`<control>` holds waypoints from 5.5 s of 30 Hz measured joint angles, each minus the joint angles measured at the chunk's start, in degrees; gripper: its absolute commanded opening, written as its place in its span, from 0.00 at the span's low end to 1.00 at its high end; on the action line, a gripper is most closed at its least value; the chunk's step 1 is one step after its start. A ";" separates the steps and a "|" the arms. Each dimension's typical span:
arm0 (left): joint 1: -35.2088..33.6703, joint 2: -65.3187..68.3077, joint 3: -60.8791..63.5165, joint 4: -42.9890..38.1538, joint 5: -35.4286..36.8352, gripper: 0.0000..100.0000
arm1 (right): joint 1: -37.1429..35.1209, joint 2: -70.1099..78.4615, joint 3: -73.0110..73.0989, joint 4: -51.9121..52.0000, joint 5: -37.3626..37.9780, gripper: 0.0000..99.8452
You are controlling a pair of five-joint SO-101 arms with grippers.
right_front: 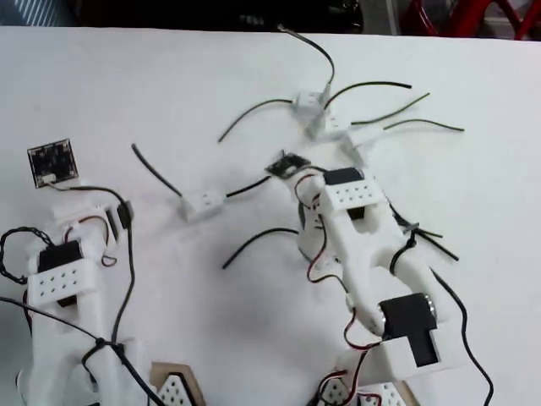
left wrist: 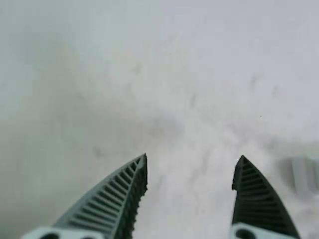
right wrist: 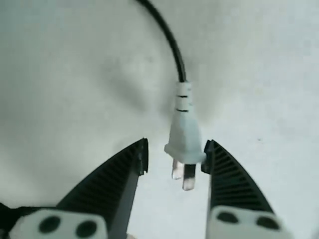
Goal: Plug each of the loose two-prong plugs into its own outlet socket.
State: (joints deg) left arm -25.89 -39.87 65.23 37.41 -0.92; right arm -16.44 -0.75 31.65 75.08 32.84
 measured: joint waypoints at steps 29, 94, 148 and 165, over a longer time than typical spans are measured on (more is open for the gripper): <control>0.00 0.00 0.00 0.00 0.00 0.28 | 1.14 6.86 0.00 0.70 6.86 0.15; 0.00 0.00 0.00 0.00 0.00 0.28 | -8.62 -41.58 8.09 -7.30 -26.55 0.02; 40.70 -28.22 -8.26 19.78 2.73 0.28 | -24.18 -58.73 35.16 -41.05 -39.74 0.02; 41.23 -30.07 -4.84 17.76 -4.66 0.28 | -15.65 -58.55 35.52 -41.32 -39.91 0.02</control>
State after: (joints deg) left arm 15.34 -69.93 60.40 55.16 -5.58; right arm -32.09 -59.30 67.16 33.76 -7.08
